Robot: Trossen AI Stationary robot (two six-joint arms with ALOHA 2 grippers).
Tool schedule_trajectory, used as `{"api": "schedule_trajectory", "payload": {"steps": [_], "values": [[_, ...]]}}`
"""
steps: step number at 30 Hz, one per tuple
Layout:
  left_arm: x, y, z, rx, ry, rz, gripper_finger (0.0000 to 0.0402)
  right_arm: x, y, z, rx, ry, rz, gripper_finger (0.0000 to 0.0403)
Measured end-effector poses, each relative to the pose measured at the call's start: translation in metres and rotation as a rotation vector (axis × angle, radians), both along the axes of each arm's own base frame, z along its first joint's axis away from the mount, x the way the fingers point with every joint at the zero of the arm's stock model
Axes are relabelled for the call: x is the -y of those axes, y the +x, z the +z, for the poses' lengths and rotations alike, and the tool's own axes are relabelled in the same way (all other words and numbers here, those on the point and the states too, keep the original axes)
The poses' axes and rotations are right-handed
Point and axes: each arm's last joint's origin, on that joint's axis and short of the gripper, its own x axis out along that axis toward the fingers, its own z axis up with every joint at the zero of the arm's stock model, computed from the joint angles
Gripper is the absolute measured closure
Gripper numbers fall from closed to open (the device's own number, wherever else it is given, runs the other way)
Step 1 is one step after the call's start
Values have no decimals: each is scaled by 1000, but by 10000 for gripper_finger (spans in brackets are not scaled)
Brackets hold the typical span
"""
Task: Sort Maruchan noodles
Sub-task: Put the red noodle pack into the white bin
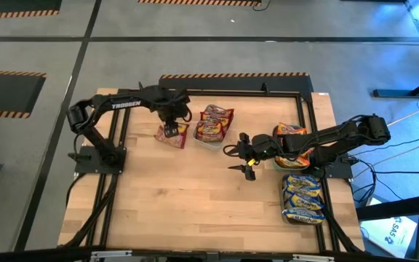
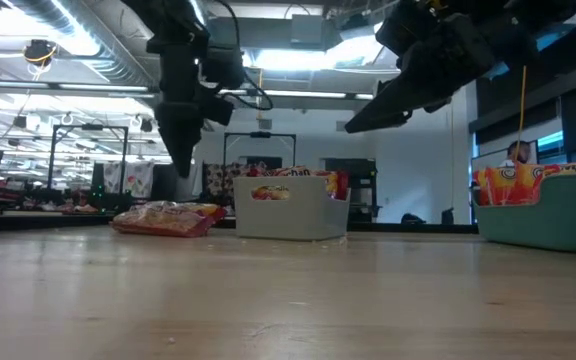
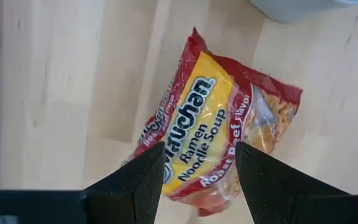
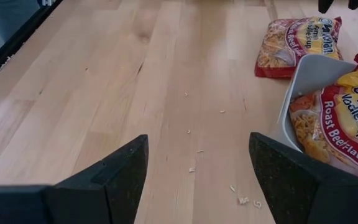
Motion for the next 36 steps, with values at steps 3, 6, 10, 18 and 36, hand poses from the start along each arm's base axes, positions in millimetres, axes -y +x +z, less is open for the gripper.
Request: {"api": "schedule_trajectory", "payload": {"steps": [3, 6, 10, 18, 36], "values": [[-12, -4, -3, -10, 6, -45, 211, 0, 0, 0, -3, 0, 0, 136], [-26, -9, -6, 28, -33, -55, 211, 0, 0, 0, -2, 0, 0, 136], [-42, -14, -13, 97, -94, -68, 211, 0, 0, 0, 1, 0, 0, 136], [-61, -16, -35, 129, -199, -93, 211, 0, 0, 0, 3, 0, 0, 136], [-64, -11, -84, 24, -396, -50, 218, 0, 3, -5, -12, -1, 0, 136]]}}
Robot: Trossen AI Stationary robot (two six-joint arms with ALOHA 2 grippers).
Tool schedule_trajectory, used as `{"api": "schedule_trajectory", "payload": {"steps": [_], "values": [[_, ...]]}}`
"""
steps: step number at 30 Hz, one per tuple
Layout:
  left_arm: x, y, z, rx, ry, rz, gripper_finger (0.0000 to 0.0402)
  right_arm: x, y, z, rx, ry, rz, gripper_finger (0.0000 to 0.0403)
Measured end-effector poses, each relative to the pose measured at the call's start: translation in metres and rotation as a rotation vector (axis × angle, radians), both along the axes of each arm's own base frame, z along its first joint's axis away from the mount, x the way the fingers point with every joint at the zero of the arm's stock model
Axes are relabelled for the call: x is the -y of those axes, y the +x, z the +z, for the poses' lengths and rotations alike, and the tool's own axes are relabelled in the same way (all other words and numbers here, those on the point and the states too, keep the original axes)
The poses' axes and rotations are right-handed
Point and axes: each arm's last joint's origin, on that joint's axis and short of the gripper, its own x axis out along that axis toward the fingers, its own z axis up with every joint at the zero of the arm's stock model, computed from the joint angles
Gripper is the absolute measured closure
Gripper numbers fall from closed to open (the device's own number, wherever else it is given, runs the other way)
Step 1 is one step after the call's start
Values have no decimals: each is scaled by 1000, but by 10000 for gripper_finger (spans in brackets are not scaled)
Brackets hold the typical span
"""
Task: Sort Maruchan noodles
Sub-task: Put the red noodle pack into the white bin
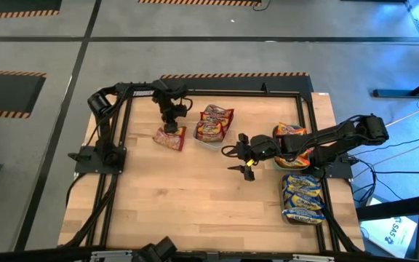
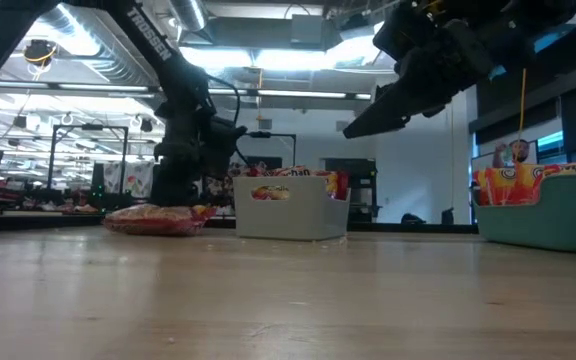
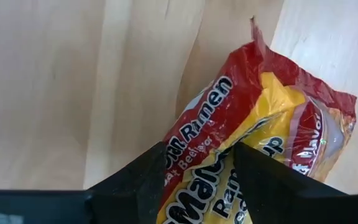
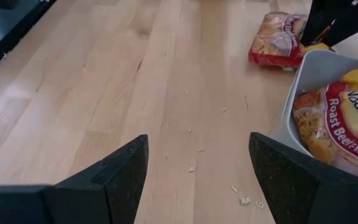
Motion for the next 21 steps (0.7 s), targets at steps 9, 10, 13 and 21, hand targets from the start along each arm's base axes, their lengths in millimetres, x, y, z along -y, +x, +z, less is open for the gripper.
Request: {"api": "schedule_trajectory", "payload": {"steps": [9, 10, 13, 21], "values": [[4, 4, -6, -5, -30, -28, 312, 0, 1, -1, -1, -2, 1, 136], [4, 5, -6, -4, -28, -34, 325, 0, 1, -1, 0, -2, 1, 136], [7, 6, -6, -4, -27, -44, 365, 0, 1, -1, -1, -2, 1, 136], [15, 10, 2, -37, 40, -60, 398, 0, 1, -1, -1, -2, 1, 136]]}}
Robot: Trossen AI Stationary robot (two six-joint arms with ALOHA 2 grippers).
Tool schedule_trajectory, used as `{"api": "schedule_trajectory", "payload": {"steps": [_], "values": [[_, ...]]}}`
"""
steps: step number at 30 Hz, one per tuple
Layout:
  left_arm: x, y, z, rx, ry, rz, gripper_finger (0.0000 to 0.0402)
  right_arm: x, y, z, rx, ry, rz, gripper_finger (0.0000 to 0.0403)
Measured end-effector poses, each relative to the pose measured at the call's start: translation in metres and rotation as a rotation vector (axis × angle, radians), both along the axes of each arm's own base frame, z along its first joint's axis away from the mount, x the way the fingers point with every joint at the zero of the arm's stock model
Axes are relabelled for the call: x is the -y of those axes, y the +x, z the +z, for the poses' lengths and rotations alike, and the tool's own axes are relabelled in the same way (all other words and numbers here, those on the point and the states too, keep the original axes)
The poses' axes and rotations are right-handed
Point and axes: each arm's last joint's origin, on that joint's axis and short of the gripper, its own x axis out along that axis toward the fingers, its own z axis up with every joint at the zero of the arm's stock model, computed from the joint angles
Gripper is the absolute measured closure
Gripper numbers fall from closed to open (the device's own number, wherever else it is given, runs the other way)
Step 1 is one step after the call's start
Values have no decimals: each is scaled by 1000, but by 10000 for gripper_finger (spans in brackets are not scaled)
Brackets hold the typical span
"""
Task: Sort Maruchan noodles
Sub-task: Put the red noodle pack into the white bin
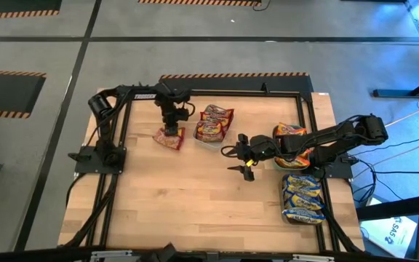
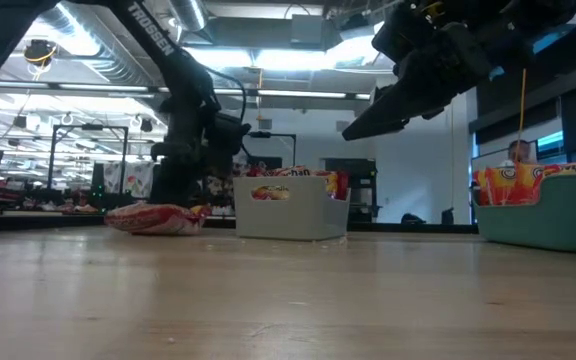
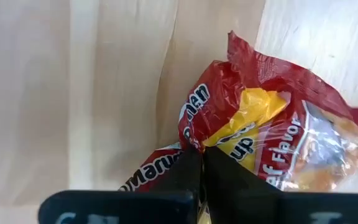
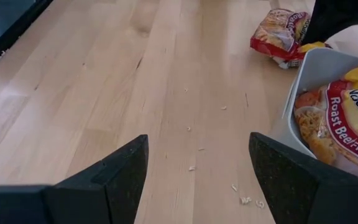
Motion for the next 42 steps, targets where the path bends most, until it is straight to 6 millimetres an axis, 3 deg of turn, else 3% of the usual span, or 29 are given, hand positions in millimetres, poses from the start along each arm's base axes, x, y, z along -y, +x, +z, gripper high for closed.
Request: {"api": "schedule_trajectory", "payload": {"steps": [17, 27, 33, 42], "values": [[47, 5, 73, 55, 285, 30, 401, 0, 0, 0, 0, 0, -1, 137], [77, -8, 120, 148, 439, 120, 401, 0, 0, 0, 1, 1, -1, 136], [86, -15, 144, 286, 494, 198, 401, 0, 0, 0, 4, 1, -3, 136], [93, 5, 161, 538, 536, 211, 401, 0, 0, 0, 4, -3, -11, 136]]}}
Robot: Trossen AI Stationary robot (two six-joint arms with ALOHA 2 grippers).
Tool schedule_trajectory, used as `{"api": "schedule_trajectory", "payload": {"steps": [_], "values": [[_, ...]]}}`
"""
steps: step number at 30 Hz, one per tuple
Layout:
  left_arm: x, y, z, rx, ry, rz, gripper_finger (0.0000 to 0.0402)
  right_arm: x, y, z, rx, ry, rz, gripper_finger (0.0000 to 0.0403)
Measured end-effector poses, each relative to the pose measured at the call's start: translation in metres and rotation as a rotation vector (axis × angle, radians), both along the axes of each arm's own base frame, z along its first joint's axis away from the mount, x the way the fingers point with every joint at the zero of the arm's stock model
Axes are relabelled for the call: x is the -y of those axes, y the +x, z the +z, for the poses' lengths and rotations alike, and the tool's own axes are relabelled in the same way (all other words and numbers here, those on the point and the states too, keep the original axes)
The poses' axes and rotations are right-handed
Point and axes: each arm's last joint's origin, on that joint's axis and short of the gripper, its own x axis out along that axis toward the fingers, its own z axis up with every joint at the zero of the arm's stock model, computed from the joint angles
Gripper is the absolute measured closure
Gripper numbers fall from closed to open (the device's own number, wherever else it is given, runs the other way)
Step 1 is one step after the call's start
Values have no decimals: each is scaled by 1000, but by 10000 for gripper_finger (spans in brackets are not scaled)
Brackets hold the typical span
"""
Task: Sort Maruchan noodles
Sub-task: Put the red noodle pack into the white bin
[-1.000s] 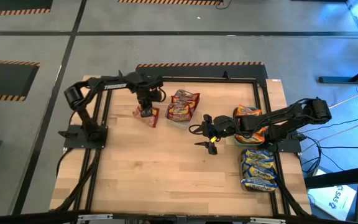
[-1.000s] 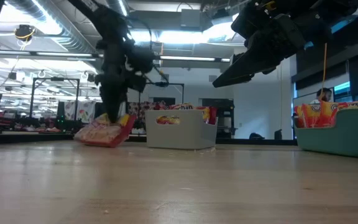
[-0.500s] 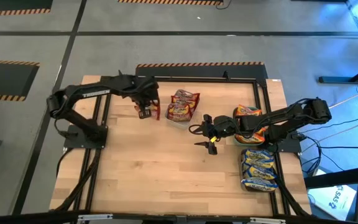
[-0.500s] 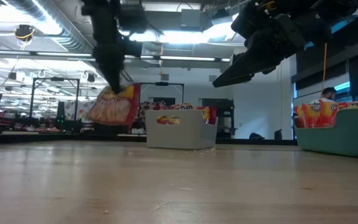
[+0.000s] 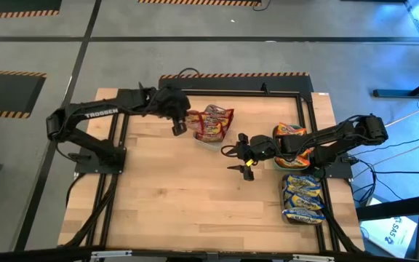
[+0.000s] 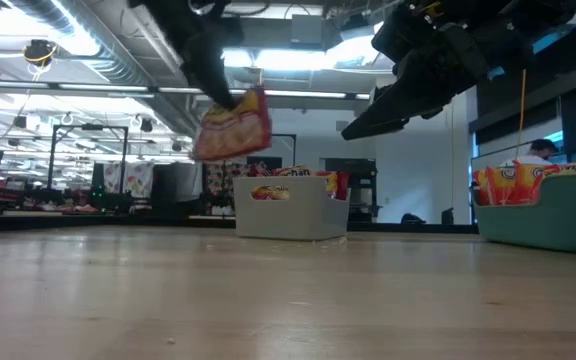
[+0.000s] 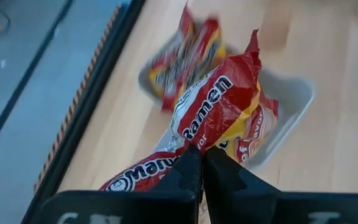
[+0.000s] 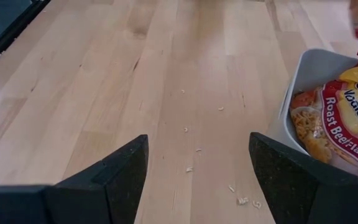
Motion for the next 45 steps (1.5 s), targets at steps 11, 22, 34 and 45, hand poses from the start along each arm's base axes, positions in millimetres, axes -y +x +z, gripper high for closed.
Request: {"api": "schedule_trajectory", "payload": {"steps": [11, 22, 34, 45], "values": [[17, 28, 6, 183, 25, -54, 401, 0, 0, 0, 0, 0, 0, 136], [25, 56, -17, 182, -21, -58, 400, 1, -4, 4, -8, -17, -29, 137], [22, 67, -32, 178, -61, -13, 399, 3, -19, 18, -16, -43, -74, 136], [25, 71, -36, 178, -93, 9, 394, 4, -19, 17, -29, -44, -76, 136]]}}
